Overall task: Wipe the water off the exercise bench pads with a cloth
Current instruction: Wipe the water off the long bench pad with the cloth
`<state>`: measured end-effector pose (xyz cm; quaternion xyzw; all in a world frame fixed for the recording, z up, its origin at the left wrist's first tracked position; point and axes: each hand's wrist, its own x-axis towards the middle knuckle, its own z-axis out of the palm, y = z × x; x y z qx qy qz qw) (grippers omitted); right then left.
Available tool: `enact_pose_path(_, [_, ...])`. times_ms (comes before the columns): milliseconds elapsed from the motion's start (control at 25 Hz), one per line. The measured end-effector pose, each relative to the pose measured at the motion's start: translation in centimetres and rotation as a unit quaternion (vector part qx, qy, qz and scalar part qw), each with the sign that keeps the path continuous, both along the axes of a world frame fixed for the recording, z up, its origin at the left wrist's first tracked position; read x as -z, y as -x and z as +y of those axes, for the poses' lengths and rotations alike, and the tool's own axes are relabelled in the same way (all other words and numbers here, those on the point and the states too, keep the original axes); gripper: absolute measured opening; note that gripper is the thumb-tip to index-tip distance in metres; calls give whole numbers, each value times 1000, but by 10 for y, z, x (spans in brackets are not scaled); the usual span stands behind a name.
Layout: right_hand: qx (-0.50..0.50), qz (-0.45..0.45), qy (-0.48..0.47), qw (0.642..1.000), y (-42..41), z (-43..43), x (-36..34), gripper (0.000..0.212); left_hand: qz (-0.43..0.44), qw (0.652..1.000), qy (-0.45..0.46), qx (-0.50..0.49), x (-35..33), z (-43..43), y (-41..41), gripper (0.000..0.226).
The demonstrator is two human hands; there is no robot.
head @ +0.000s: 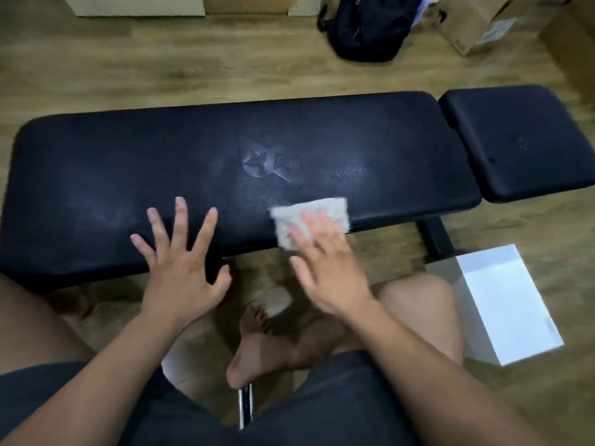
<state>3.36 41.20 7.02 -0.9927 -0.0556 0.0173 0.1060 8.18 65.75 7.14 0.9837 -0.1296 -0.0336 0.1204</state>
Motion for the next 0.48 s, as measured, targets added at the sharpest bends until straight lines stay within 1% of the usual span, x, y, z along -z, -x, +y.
enact_pose_path(80, [92, -17, 17, 995, -7, -67, 0, 55, 11, 999, -50, 5, 3, -4, 0, 93])
enact_pose_path(200, [222, 28, 2, 975, -39, -160, -17, 50, 10, 996, -94, 5, 5, -8, -3, 98])
enact_pose_path(280, [267, 54, -10, 962, -60, -196, -30, 53, 19, 994, -109, 5, 4, -7, -3, 103])
enact_pose_path(360, [301, 54, -21, 952, -75, -191, -39, 65, 25, 991, -129, 4, 4, -7, -4, 110])
enact_pose_path(440, [334, 62, -20, 940, -77, -149, -39, 71, 24, 990, -141, 5, 3, -10, -4, 114])
enact_pose_path(480, [317, 65, -16, 946, -75, -119, -36, 70, 23, 990, -141, 5, 3, -10, -5, 115])
